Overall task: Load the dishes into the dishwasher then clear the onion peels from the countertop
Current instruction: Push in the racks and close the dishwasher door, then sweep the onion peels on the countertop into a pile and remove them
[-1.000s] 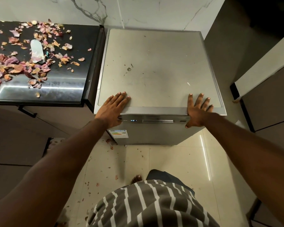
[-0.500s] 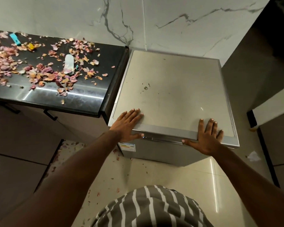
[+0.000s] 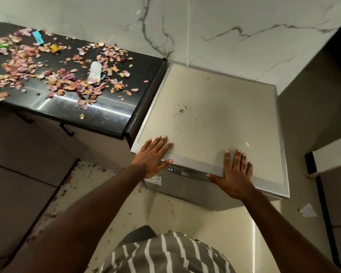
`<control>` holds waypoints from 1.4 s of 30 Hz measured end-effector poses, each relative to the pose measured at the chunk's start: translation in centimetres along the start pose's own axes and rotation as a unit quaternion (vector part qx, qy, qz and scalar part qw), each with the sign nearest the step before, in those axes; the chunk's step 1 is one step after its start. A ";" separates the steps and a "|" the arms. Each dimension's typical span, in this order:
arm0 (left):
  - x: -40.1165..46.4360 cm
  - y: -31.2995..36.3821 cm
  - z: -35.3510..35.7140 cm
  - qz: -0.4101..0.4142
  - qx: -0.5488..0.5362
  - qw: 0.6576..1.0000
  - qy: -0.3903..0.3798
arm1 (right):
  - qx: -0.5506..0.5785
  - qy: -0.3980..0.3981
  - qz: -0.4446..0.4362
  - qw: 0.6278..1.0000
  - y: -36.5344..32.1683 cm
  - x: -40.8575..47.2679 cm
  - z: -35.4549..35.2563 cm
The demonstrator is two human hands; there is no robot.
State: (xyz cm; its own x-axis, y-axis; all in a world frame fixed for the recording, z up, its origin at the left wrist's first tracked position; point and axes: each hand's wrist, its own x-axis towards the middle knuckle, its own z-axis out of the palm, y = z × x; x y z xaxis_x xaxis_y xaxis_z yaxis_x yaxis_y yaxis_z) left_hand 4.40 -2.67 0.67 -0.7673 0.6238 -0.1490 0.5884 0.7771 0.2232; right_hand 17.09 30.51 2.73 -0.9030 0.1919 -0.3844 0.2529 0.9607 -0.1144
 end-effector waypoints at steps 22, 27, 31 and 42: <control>-9.7 -23.8 -6.7 -0.205 -0.062 0.975 0.065 | 0.044 0.027 -0.302 0.952 -38.8 11.7 -1.7; -10.9 -29.8 -8.4 -0.185 -0.023 0.982 0.012 | -0.014 0.004 -0.277 0.961 -45.1 14.0 -0.8; -10.5 -32.9 -9.4 -0.128 -0.025 0.991 -0.006 | -0.056 0.014 -0.265 0.963 -47.9 15.2 0.1; -4.6 -37.6 -10.3 -0.132 -0.017 0.991 -0.009 | -0.068 0.042 -0.242 0.967 -52.8 19.0 -1.0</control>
State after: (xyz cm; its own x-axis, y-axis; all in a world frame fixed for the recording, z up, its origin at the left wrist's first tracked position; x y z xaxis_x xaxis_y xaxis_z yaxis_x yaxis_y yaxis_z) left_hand -16.82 -35.66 2.86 -0.8885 0.4001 -0.2246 0.3581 0.9107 0.2058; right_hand -13.73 -16.41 2.37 -0.9305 -0.2762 -0.2404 -0.2487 0.9586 -0.1389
